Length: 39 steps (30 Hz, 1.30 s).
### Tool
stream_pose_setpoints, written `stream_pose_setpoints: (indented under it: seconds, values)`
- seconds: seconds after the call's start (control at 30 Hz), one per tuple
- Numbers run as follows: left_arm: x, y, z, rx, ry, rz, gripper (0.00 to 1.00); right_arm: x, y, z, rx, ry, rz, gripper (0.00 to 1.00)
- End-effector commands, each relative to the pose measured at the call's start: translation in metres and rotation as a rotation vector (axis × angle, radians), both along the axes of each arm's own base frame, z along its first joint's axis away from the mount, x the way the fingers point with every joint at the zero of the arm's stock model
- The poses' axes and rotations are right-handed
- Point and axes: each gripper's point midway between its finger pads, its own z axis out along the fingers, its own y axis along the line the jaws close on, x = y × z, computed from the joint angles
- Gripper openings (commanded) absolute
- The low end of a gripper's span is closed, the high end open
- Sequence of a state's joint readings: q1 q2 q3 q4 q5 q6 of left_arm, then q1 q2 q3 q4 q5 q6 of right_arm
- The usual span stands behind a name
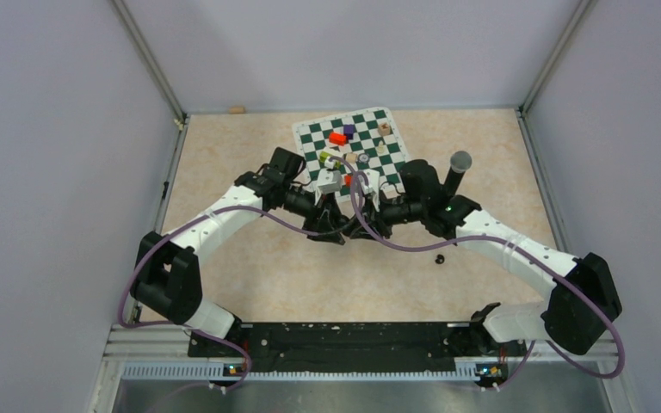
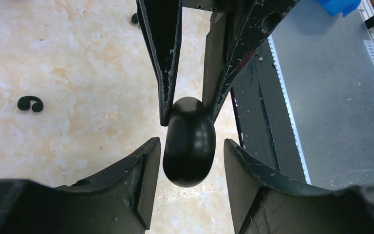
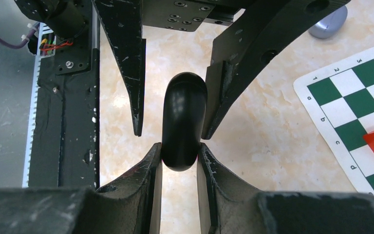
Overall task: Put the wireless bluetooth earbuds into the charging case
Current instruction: Open the charging case.
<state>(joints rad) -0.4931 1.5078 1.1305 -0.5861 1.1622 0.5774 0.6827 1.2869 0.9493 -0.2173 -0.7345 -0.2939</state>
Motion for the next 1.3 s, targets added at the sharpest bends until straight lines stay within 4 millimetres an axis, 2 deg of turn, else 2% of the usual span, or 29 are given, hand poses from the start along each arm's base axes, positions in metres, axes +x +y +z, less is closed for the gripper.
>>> stream_pose_setpoints:
  seconds: [0.0, 0.13, 0.37, 0.47, 0.57, 0.6, 0.67, 0.73, 0.8, 0.97, 1.27]
  values:
    - [0.000, -0.004, 0.015, -0.050, -0.030, -0.010, 0.55, 0.003, 0.006, 0.008, 0.026, -0.032, 0.007, 0.12]
    - [0.001, -0.004, 0.016, -0.052, -0.033, -0.005, 0.53, 0.003, 0.006, 0.006, 0.018, -0.030, 0.013, 0.12]
    - [0.002, -0.004, 0.017, -0.054, -0.034, -0.001, 0.18, 0.004, 0.006, 0.003, 0.011, -0.026, 0.009, 0.12]
    - [0.002, -0.005, 0.017, -0.053, -0.034, 0.000, 0.10, 0.004, 0.006, 0.002, 0.008, -0.024, 0.010, 0.12]
    - [0.003, -0.004, 0.015, -0.049, -0.033, 0.002, 0.00, 0.004, 0.006, 0.001, 0.005, -0.021, 0.012, 0.17]
    - [0.003, -0.004, 0.015, -0.050, -0.036, 0.001, 0.00, 0.004, 0.006, 0.002, 0.003, -0.022, 0.012, 0.21]
    - [0.001, -0.003, 0.013, -0.048, -0.035, -0.002, 0.00, 0.005, 0.005, 0.004, -0.002, -0.025, 0.002, 0.38]
    - [0.000, -0.003, 0.011, -0.049, -0.037, -0.009, 0.00, 0.008, 0.004, 0.008, -0.001, -0.035, -0.010, 0.48]
    - [-0.001, -0.002, 0.010, -0.051, -0.037, -0.014, 0.00, 0.010, 0.002, 0.011, 0.002, -0.042, -0.021, 0.53]
    - [-0.004, -0.002, 0.010, -0.055, -0.036, -0.026, 0.00, 0.013, -0.003, 0.015, 0.010, -0.048, -0.039, 0.57]
    - [-0.005, -0.001, 0.006, -0.052, -0.043, -0.029, 0.00, 0.028, -0.013, 0.023, 0.017, -0.102, -0.113, 0.57]
